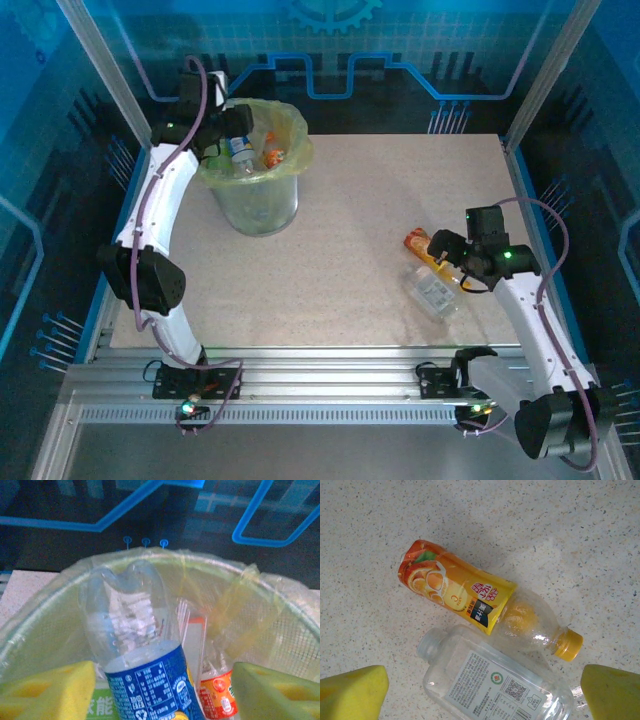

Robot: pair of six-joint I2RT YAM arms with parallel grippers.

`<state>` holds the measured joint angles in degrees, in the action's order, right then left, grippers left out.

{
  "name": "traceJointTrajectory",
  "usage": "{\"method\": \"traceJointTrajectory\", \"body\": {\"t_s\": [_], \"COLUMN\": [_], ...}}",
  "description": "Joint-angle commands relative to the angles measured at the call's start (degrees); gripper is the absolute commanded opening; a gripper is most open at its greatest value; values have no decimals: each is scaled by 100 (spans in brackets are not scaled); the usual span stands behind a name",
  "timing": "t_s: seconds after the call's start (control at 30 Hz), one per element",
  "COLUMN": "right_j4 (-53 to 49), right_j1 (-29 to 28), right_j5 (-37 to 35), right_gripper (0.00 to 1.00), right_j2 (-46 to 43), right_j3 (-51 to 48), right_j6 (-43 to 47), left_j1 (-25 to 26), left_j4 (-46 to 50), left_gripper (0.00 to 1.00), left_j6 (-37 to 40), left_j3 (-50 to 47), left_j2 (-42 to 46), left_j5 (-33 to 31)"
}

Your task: Put the plastic bottles in the bin

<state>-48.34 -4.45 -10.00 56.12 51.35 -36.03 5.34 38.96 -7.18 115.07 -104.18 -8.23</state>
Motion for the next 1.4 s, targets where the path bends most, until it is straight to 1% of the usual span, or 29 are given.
{"method": "traceJointTrajectory", "body": {"t_s": [0.0, 0.17, 0.37, 0.6, 0.77, 0.97, 1.07, 1.23, 1.37], "right_j4": [26, 0, -23, -165, -433, -708, -613, -124, 51], "right_j1": [-1, 1, 0, 0, 11, 189, 505, 997, 1215], "right_j5": [39, 41, 13, 74, -69, -48, 293, 1114, 1401], "right_gripper": [100, 100, 100, 100, 100, 100, 100, 100, 100], "right_j2": [-68, -81, -84, 121, 163, 134, 140, 93, 110], "right_j3": [-64, -62, -64, -51, 6, -63, -310, -736, -973], "right_j6": [-62, -71, -62, 17, 17, -3, 80, 166, 175], "left_j1": [-56, -59, -60, -60, -60, -60, -60, -51, 24], "left_j4": [-234, -121, 66, 218, 179, 73, -49, -250, -563], "left_gripper": [66, 60, 47, 46, 51, 67, 74, 84, 89], "left_j6": [-1, 114, 140, 138, 75, -76, -149, -298, -492], "left_j3": [296, 493, 464, 276, 300, 363, 223, -178, -787], "left_j2": [-165, -507, -741, -794, -642, -233, 38, 586, 1154], "left_j5": [-135, -143, -161, -135, -73, 169, 251, 456, 737]}}
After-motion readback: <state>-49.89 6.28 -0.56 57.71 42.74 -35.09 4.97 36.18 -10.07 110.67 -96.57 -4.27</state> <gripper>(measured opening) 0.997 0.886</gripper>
